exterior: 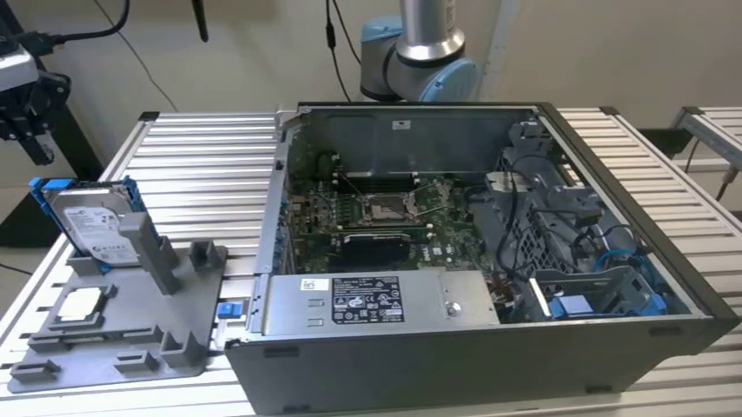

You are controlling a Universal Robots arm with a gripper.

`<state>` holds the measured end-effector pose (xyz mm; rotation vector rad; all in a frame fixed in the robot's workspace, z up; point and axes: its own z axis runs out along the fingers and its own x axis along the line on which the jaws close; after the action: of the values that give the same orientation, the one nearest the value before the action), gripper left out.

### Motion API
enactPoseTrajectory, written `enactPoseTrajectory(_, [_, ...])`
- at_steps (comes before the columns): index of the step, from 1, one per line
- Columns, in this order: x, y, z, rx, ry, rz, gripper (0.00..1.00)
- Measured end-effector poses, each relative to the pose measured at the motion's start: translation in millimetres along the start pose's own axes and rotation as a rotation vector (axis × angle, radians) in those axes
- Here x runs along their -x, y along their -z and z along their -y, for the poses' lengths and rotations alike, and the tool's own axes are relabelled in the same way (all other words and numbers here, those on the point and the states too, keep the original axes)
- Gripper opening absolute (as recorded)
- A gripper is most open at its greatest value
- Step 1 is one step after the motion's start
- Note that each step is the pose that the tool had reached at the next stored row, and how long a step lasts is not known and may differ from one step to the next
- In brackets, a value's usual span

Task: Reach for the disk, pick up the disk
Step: 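Pick up the disk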

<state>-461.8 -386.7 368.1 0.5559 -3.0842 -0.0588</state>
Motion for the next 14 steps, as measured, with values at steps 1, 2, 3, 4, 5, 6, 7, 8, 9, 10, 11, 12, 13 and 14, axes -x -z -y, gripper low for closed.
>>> enactPoseTrajectory(1, [0.0, 0.0, 0.0, 0.0001, 0.015, -0.0006, 0.0])
enactPoseTrajectory(2, [0.0, 0.0, 0.0, 0.0, 0.03, -0.0012, 0.0])
enactPoseTrajectory(3, [0.0, 0.0, 0.0, 0.0, 0.044, -0.0017, 0.0])
enactPoseTrajectory(4, [0.0, 0.0, 0.0, 0.0, 0.056, -0.0023, 0.0])
enactPoseTrajectory(5, [0.0, 0.0, 0.0, 0.0, 0.067, -0.0026, 0.0])
enactPoseTrajectory(6, [0.0, 0.0, 0.0, 0.0, 0.078, -0.003, 0.0])
enactPoseTrajectory(7, [0.0, 0.0, 0.0, 0.0, 0.089, -0.0035, 0.0])
enactPoseTrajectory(8, [0.0, 0.0, 0.0, 0.0, 0.1, -0.0039, 0.0])
enactPoseTrajectory(9, [0.0, 0.0, 0.0, 0.0, 0.109, -0.0042, 0.0])
enactPoseTrajectory(10, [0.0, 0.0, 0.0, 0.0, 0.121, -0.0047, 0.0])
enactPoseTrajectory(11, [0.0, 0.0, 0.0, 0.0, 0.131, -0.0051, 0.0])
enactPoseTrajectory(12, [0.0, 0.0, 0.0, 0.0, 0.142, -0.0055, 0.0])
enactPoseTrajectory(13, [0.0, 0.0, 0.0, 0.0, 0.155, -0.006, 0.0])
enactPoseTrajectory(14, [0.0, 0.0, 0.0, 0.0, 0.167, -0.0064, 0.0])
